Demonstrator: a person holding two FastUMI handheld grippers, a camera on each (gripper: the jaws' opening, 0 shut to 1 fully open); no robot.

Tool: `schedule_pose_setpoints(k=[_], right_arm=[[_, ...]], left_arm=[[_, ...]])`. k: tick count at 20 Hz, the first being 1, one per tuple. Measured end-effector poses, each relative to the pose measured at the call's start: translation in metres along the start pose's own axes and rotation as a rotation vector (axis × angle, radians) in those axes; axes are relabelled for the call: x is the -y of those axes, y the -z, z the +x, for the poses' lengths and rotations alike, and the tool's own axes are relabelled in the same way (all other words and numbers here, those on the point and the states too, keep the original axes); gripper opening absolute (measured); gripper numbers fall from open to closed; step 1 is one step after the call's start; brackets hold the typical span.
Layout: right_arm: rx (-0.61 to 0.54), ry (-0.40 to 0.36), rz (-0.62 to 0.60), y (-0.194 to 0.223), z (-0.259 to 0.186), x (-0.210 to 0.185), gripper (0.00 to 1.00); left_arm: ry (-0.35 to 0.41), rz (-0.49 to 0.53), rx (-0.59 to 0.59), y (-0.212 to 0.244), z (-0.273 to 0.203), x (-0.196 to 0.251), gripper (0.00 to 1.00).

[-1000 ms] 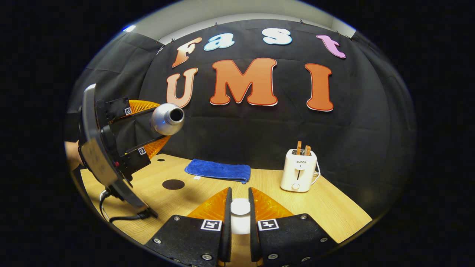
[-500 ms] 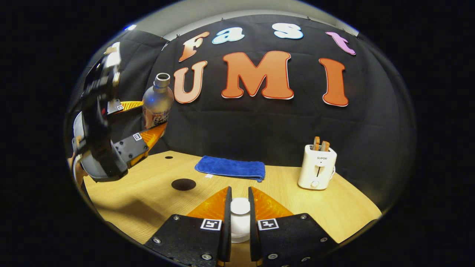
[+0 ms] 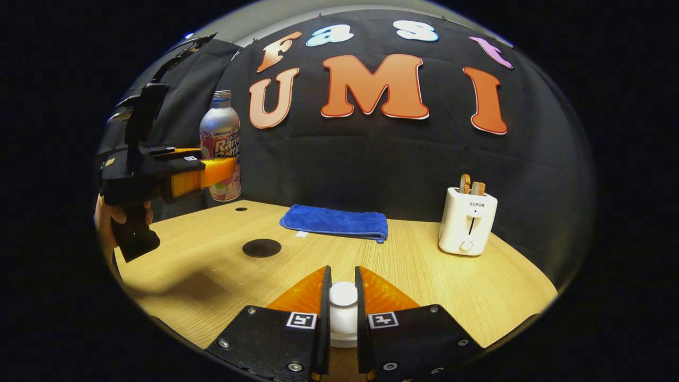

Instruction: Open the teacup lid with one hand, grasp the water bottle and pour water into the teacup with the other hand; after pouring, place the water bottle on the coaster and then close the teacup lid.

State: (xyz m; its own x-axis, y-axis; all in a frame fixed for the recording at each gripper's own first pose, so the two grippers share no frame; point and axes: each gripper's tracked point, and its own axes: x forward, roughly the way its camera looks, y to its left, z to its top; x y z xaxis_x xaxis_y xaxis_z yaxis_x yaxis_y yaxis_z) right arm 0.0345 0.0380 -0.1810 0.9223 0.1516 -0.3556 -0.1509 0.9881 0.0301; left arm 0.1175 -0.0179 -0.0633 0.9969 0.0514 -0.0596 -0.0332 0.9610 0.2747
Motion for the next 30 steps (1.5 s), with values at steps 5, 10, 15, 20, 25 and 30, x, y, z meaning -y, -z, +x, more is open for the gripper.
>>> schedule_pose_setpoints(k=[5,10,15,20,25,30], right_arm=[[-0.035,0.010,-0.004,0.018,0.005,0.004,0.21],[-0.041,0.002,0.013,0.021,0.012,0.002,0.21],[-0.048,-0.003,-0.004,0.019,0.012,0.001,0.24],[-0.021,0.005,-0.022,0.009,0.006,0.006,0.50],[0.054,0.015,0.009,-0.017,0.000,0.016,0.69],[0.084,0.030,0.009,-0.030,-0.003,0.027,0.73]], left_arm=[[0.000,-0.094,-0.066,0.027,0.010,-0.007,0.83],[0.011,-0.130,-0.106,0.044,0.021,-0.002,0.83],[0.043,-0.245,-0.157,0.063,0.044,-0.001,0.83],[0.065,-0.358,-0.234,0.090,0.075,-0.005,0.84],[0.080,-0.386,-0.318,0.125,0.086,0.003,0.83],[0.097,-0.364,-0.362,0.140,0.088,0.007,0.84]])
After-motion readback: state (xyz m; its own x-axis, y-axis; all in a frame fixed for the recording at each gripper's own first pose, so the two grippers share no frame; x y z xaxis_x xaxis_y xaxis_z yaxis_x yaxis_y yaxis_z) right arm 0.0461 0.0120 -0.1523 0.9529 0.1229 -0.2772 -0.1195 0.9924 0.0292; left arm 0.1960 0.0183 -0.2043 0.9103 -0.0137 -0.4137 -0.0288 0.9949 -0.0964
